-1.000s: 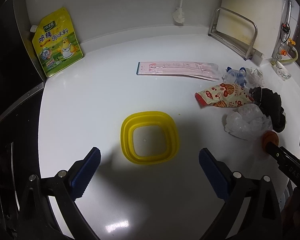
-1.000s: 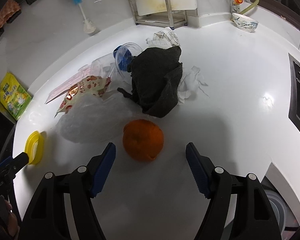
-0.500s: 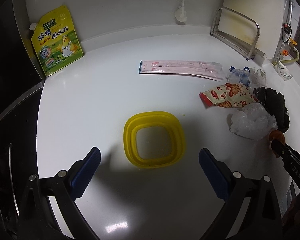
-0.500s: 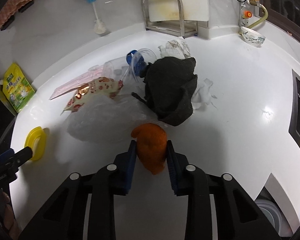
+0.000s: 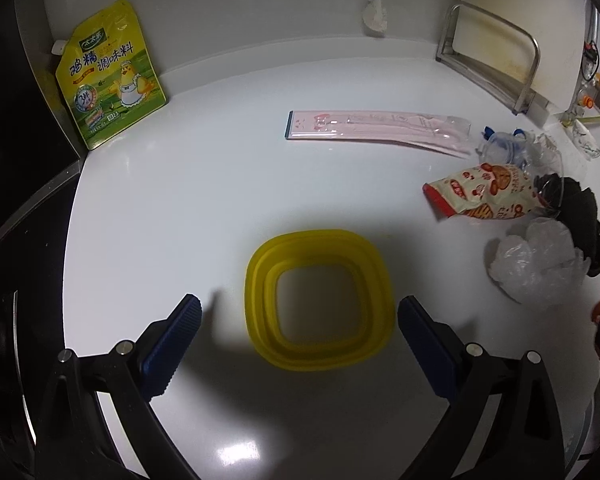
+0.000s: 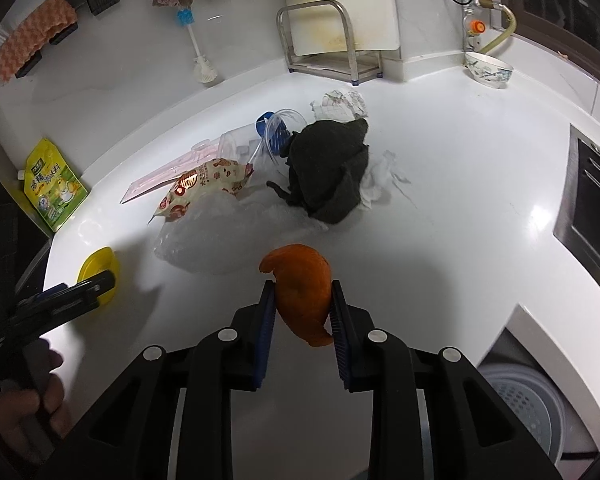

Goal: Collect trash
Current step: 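Grasp the yellow plastic lid with the left tool while the right tool holds the peel, then carry lid and peel over the wastebasket and open both tools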

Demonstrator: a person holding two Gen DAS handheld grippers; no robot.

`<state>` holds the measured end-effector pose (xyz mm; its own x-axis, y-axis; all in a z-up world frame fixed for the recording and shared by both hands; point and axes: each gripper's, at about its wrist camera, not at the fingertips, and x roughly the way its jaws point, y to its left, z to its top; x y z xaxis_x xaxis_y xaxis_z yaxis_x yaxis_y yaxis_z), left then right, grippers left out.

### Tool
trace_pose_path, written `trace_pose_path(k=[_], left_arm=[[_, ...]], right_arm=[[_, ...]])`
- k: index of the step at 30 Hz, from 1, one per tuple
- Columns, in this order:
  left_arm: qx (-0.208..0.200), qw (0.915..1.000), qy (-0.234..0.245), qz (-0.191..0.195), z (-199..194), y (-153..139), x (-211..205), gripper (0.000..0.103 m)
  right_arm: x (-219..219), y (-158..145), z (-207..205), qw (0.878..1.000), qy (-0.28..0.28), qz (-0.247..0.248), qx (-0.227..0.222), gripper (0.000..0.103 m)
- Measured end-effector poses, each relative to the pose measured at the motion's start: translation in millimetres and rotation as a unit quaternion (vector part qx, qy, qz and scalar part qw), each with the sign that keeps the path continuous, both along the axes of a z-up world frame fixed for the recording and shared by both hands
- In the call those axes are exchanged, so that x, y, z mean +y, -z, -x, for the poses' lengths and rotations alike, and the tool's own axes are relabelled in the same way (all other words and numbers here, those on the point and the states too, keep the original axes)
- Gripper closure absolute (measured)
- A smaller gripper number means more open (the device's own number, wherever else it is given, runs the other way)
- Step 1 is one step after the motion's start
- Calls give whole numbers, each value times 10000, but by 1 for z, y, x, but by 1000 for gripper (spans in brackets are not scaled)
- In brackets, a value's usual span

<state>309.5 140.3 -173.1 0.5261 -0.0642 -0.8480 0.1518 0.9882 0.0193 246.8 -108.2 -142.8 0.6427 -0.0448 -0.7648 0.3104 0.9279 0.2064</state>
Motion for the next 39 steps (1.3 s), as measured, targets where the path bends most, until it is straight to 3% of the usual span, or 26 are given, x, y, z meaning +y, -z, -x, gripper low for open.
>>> trace_pose_path(k=[9, 15, 22, 30, 39], left_arm=[[-56, 10000, 56, -16, -4, 7, -4, 8], [-86, 9998, 156, 88, -4, 4, -6, 33], [-145, 9996, 223, 7, -2, -4, -5, 34], [-359, 9986, 398, 5, 16, -36, -8, 34], [-490, 9942, 955, 57, 82, -71, -45, 34]], right_arm=[[0, -1, 18, 9999, 114, -68, 32, 77], [-1, 2, 27, 9997, 169, -134, 116, 77], [1, -1, 40, 9996, 215, -173, 65, 77], [-4, -14, 59, 9993, 264, -261, -75, 77], [-27, -24, 105, 9982, 363, -458, -145, 77]])
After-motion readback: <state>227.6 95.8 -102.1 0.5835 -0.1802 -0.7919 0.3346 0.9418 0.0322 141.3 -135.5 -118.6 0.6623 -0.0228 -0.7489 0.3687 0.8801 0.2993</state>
